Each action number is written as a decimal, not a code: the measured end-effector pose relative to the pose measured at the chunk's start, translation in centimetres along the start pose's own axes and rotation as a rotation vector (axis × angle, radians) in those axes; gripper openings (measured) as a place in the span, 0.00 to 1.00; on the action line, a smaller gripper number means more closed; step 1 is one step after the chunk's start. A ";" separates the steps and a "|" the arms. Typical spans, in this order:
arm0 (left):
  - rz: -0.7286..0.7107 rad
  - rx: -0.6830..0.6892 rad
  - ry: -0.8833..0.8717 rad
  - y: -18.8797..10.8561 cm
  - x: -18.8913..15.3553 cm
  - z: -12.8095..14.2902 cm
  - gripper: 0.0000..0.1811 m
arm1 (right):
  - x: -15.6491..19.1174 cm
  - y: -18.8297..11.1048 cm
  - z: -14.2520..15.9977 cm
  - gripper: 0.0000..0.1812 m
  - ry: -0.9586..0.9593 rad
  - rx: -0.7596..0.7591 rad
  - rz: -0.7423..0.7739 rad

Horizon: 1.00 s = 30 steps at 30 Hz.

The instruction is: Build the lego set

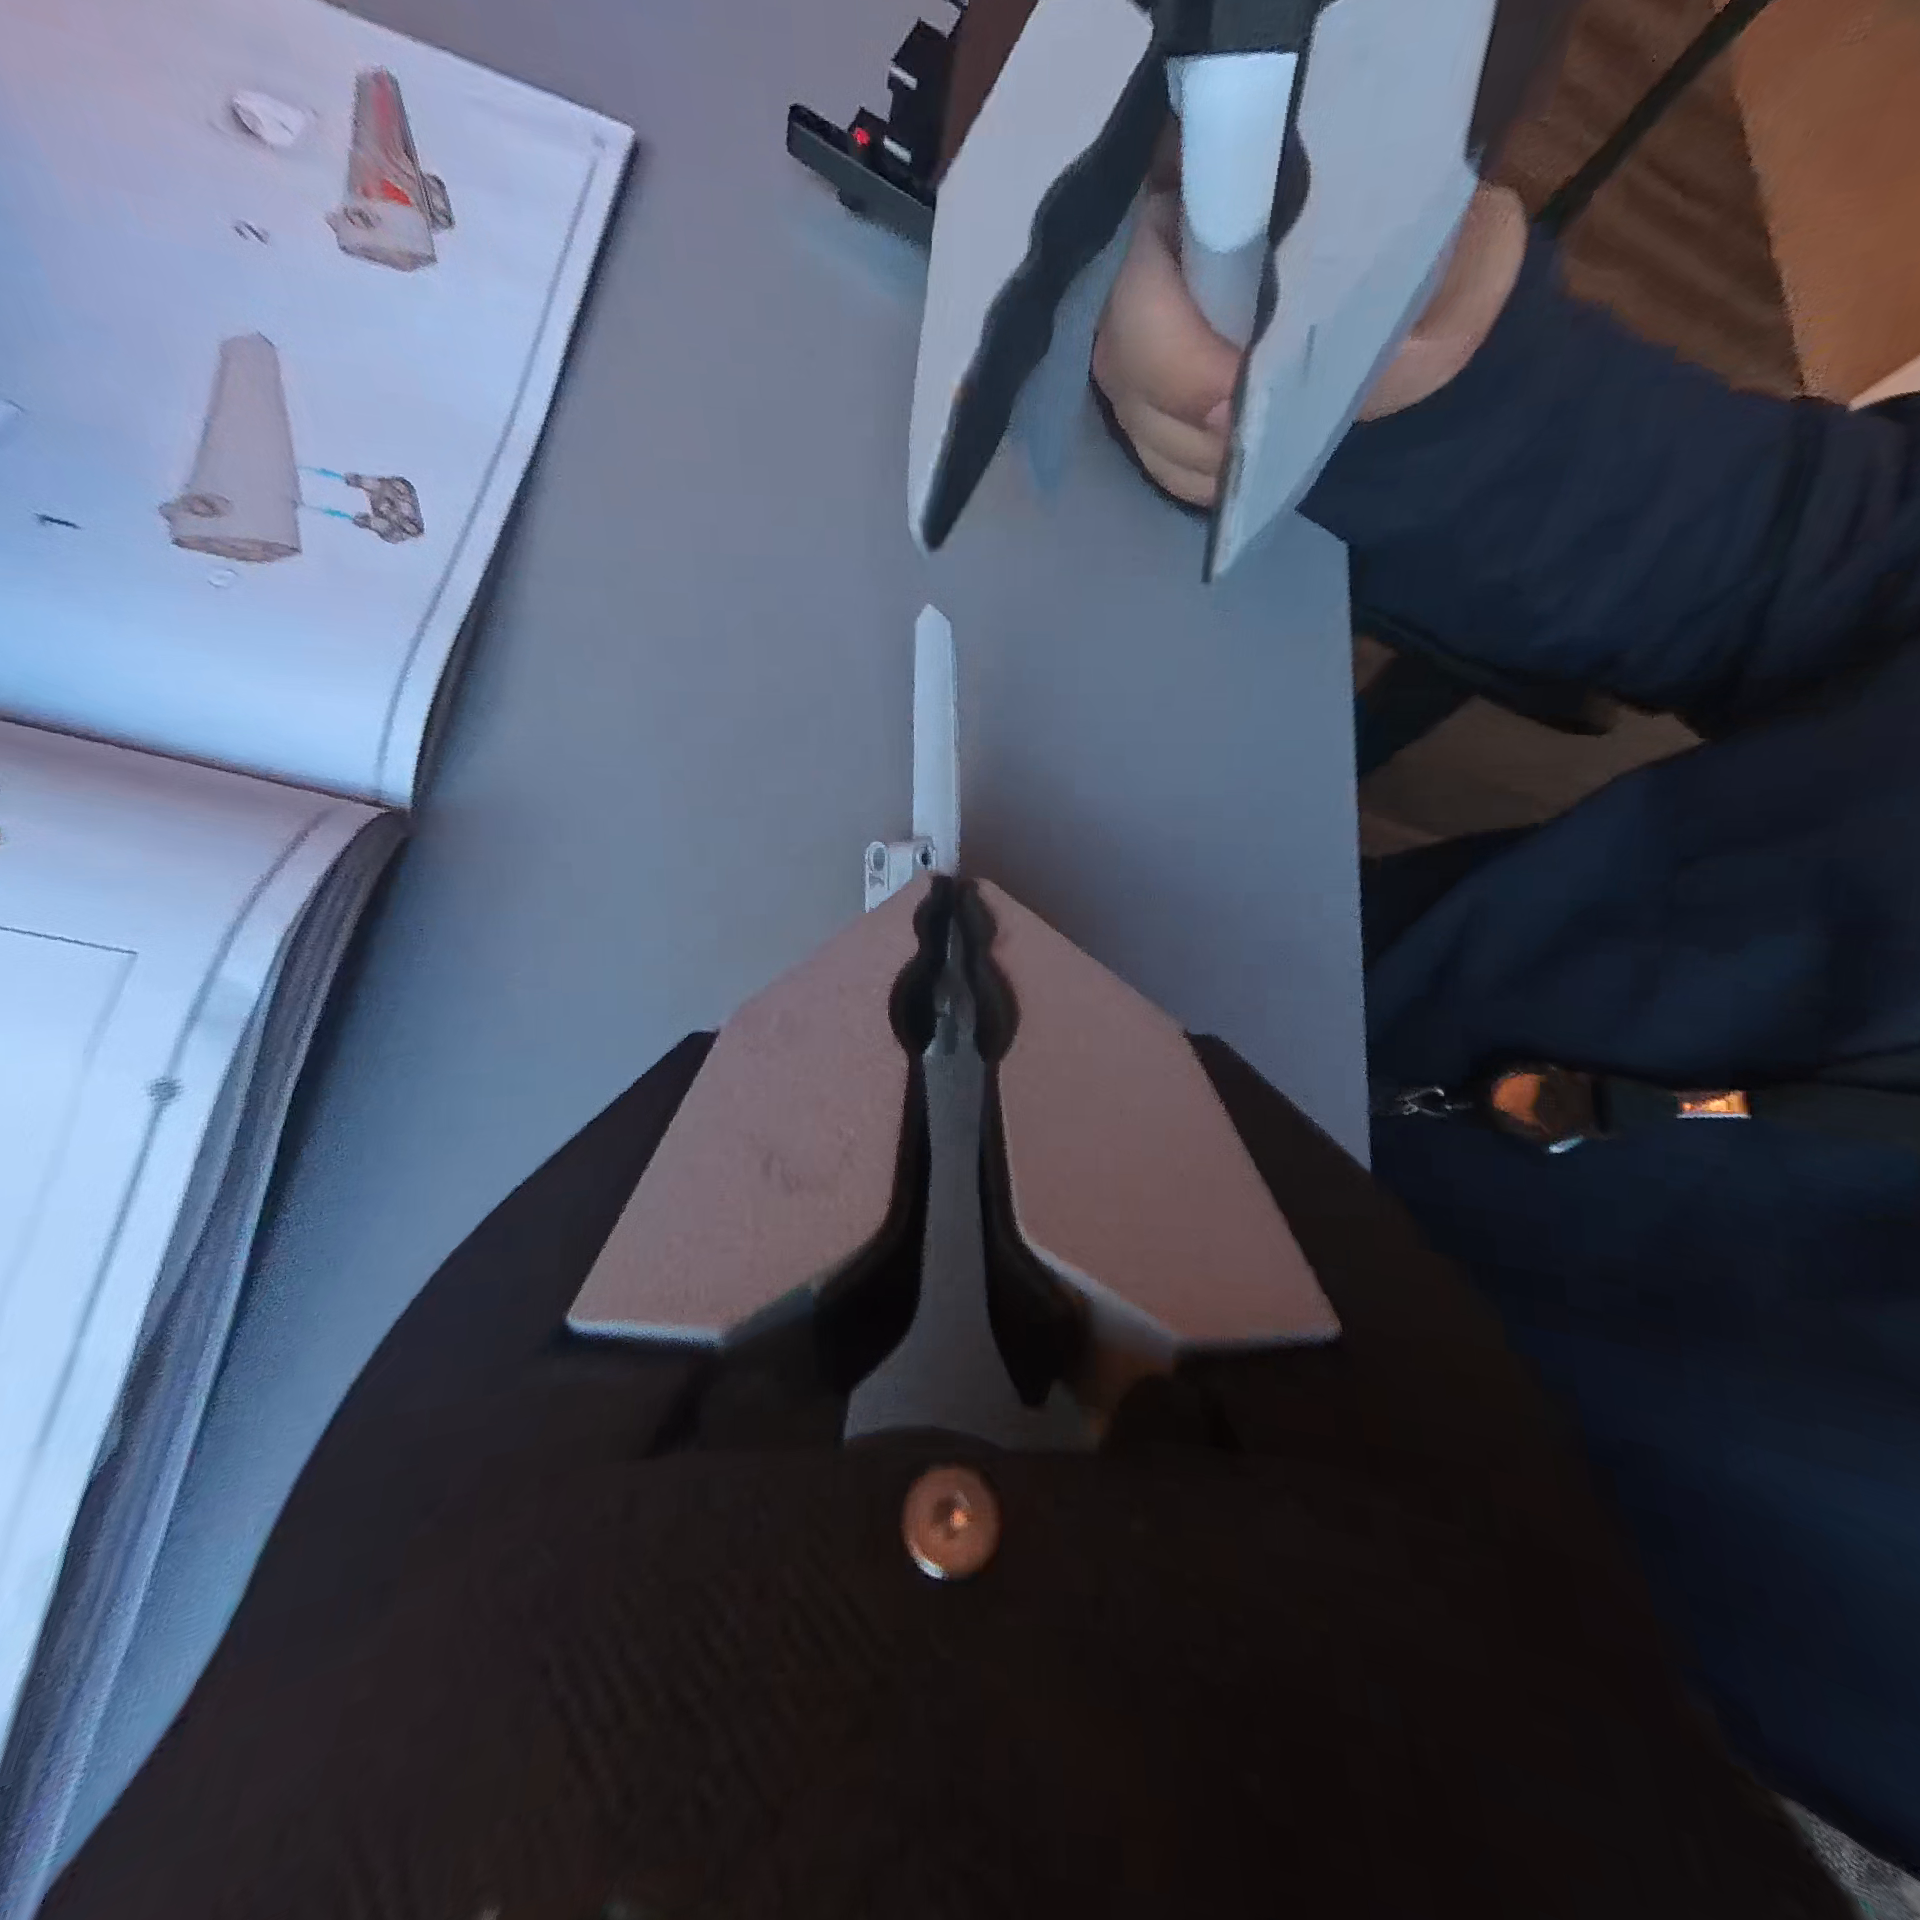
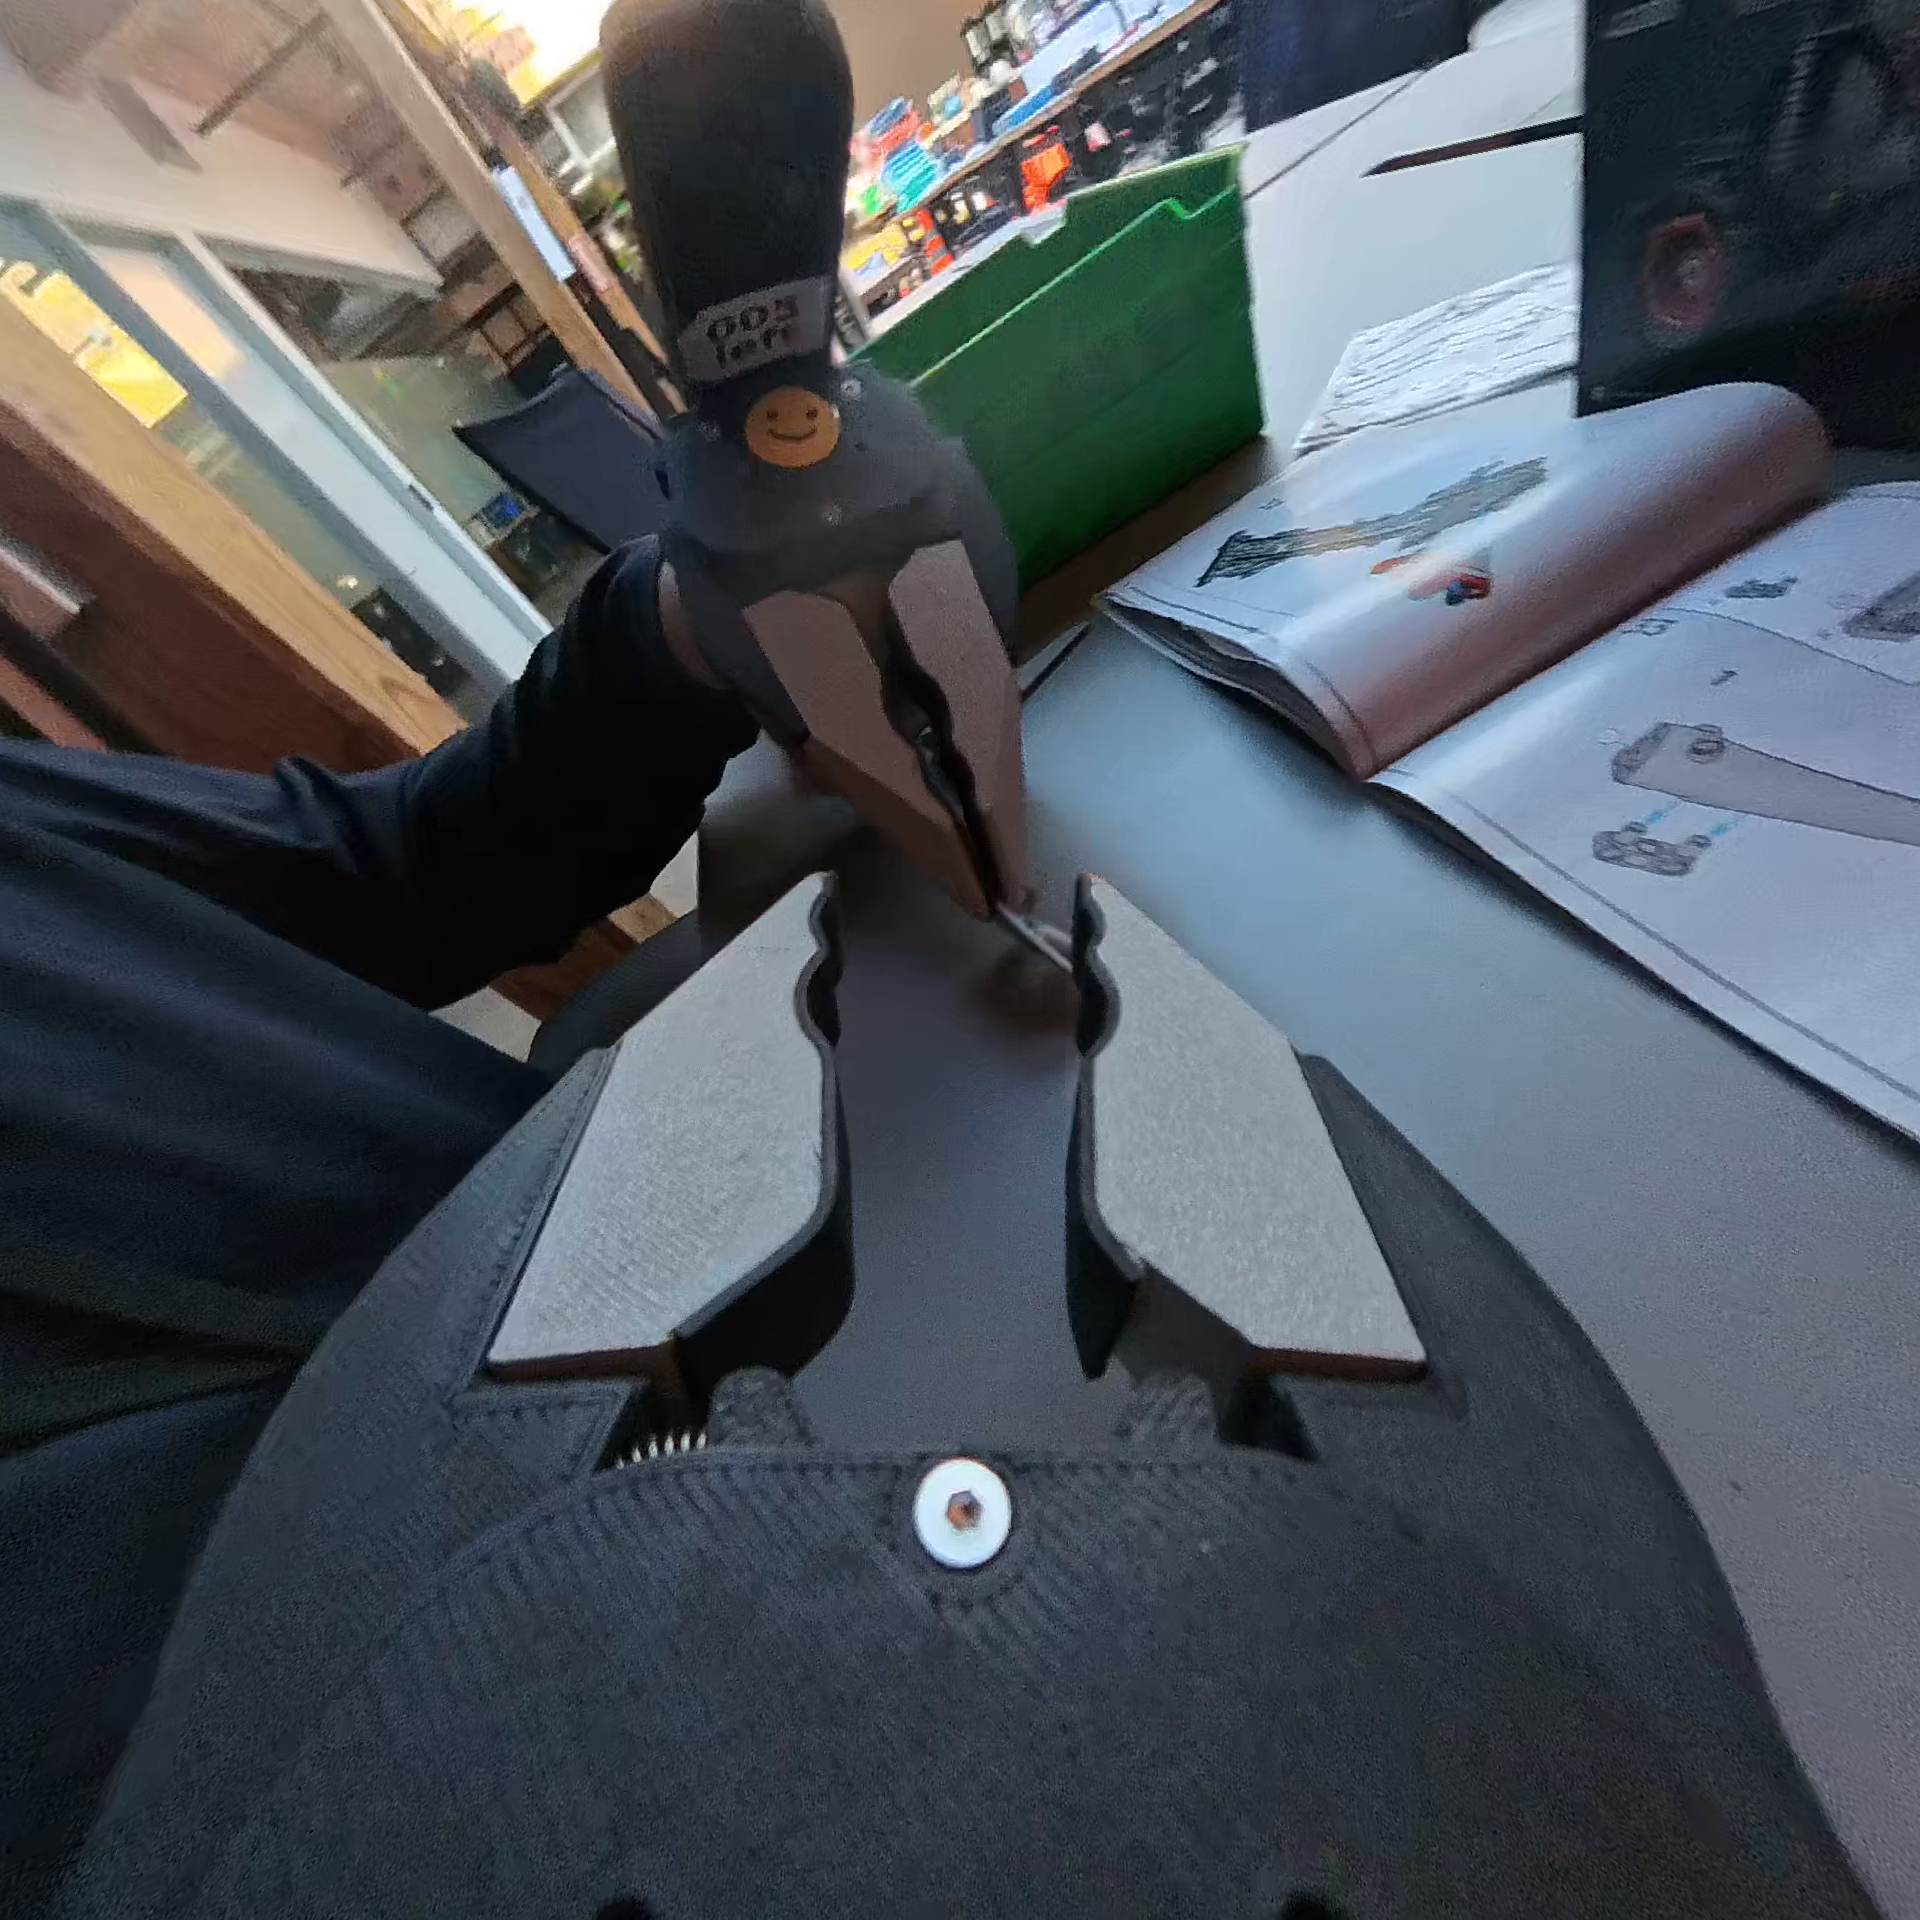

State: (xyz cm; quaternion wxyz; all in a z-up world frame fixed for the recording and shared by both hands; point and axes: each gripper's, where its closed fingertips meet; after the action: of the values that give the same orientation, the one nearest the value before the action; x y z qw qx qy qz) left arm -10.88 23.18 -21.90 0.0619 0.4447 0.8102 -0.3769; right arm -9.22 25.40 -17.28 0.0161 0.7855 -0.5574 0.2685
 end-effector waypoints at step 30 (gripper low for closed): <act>0.045 0.064 -0.044 0.0 1.2 -0.2 0.00 | -1.5 2.5 4.0 0.00 0.071 0.299 0.068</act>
State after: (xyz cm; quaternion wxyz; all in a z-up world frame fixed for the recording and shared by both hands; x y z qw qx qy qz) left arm -11.54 24.13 -22.22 0.0738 0.4562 0.7859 -0.4108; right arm -10.14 24.49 -22.05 -0.0908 0.7498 -0.5365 0.3765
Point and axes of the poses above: each gripper's, where its closed fingertips meet, y out along the fingers, z out of its underside, x = y × z across the jaws, and after that the axes turned 11 degrees about z, right-handed
